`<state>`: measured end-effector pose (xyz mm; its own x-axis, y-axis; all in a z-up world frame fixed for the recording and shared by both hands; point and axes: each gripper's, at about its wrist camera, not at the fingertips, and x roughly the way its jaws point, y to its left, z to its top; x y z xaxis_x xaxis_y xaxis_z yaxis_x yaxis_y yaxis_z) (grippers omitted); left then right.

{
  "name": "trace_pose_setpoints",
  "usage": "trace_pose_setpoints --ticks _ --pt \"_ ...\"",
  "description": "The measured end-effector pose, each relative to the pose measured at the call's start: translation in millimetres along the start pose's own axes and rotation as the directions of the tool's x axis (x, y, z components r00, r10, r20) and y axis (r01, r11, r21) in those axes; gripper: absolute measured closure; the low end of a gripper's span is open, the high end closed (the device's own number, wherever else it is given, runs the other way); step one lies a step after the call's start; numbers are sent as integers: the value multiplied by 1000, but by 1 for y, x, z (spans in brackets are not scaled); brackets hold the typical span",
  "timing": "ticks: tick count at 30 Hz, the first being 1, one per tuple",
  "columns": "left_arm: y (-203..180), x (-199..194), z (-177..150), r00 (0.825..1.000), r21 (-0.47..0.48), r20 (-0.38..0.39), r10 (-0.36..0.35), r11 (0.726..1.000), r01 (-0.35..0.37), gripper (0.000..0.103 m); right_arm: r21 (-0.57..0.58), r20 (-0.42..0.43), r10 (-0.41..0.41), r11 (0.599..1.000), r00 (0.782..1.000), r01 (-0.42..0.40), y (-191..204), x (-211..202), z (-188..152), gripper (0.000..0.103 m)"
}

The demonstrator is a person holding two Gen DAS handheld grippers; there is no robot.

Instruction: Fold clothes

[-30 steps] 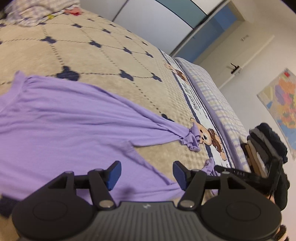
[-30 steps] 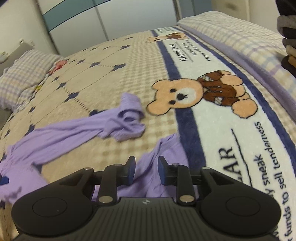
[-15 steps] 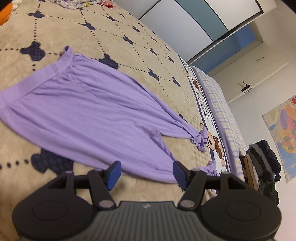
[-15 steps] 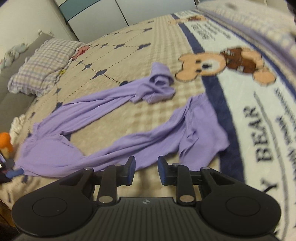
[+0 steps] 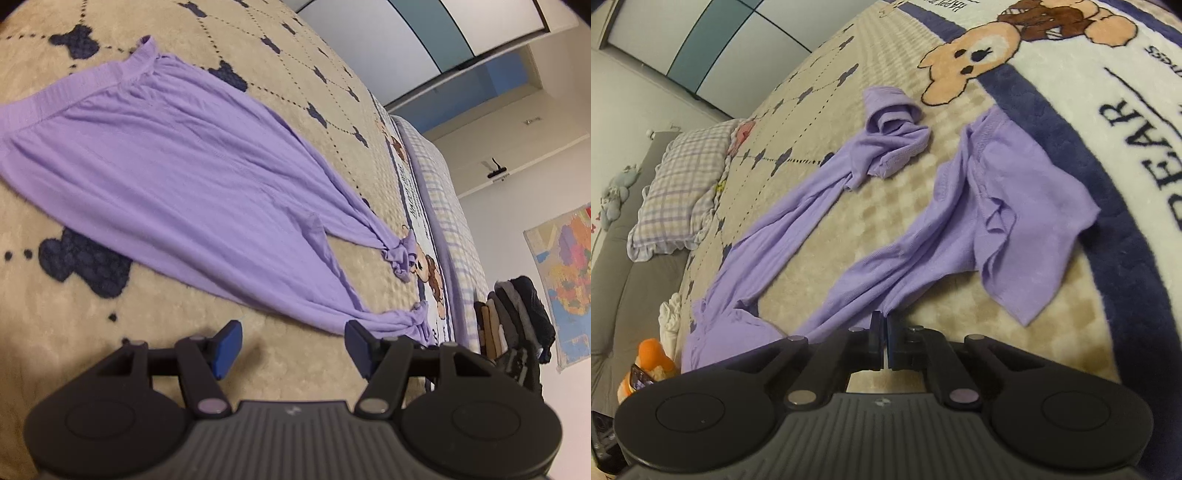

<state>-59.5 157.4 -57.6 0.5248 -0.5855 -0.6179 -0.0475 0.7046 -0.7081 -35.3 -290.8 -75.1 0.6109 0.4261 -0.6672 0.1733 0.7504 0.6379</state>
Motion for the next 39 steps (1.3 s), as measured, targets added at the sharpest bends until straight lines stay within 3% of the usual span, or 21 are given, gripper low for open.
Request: trace_pose_setpoints --ticks 4,10,15,20,27,32,35,37,39 --pt "7 -3 -6 1000 -27 10 11 1000 -11 40 -4 10 7 1000 1000 -7 -1 -28 -1 101" --pt "30 -18 -20 995 -158 97 36 987 -21 42 -20 9 43 999 999 -43 3 -59 -8 101" --pt "38 -25 -23 978 -251 191 84 967 -34 42 -37 -40 -2 999 999 1 1 -51 -15 101" --pt "47 -32 -26 950 -343 279 140 938 -38 49 -45 -95 -40 998 995 35 -4 -39 -27 101" --pt "59 -31 -28 899 -462 390 198 887 5 56 -46 -78 -21 999 997 18 -4 -45 -29 101" --pt "57 -24 -26 871 -461 430 238 887 -15 60 -39 -76 -18 999 997 15 -3 -43 -27 101" --pt "54 -18 -29 848 -435 451 276 898 -61 71 -44 -82 -19 999 996 16 -2 -40 -28 101" --pt "56 -15 -33 836 -430 461 299 899 -84 87 -44 -84 -20 999 996 16 -2 -40 -28 101" --pt "60 -13 -35 829 -435 465 311 896 -92 94 -41 -86 -19 999 996 16 -3 -40 -28 101"
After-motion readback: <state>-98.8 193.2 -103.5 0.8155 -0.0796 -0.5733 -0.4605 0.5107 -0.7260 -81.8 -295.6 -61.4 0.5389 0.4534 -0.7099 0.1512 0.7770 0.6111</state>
